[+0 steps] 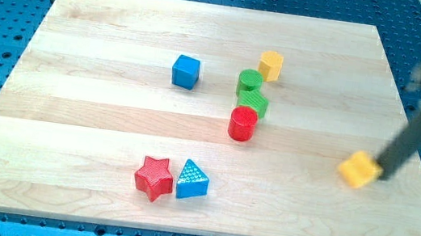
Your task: Drag the heart to the bottom left side of the blue cube
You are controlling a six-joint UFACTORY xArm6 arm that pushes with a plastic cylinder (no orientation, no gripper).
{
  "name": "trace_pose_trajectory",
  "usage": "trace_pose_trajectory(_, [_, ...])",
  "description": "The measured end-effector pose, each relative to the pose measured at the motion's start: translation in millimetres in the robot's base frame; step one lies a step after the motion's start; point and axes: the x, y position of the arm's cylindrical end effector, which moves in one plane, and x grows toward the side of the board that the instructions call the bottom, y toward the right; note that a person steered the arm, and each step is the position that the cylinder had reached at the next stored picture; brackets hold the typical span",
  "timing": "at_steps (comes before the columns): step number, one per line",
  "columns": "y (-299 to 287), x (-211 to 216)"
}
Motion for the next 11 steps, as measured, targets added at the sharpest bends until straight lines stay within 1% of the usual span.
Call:
trace_pose_trajectory(1, [-102,24])
trace_pose_trajectory(2, [-40,25])
trace_pose_trajectory(4, [-171,72])
trace_pose_trajectory(5, [-239,59])
trace_pose_trajectory(6, [-251,30])
trace_pose_trajectory(7, [-237,5])
trace_pose_trajectory(8, [-247,-33])
trace_pose_trajectory(9, [-248,-54])
trace_pose_trajectory(10, [-279,-70])
trace_pose_trajectory(11, [-276,-100])
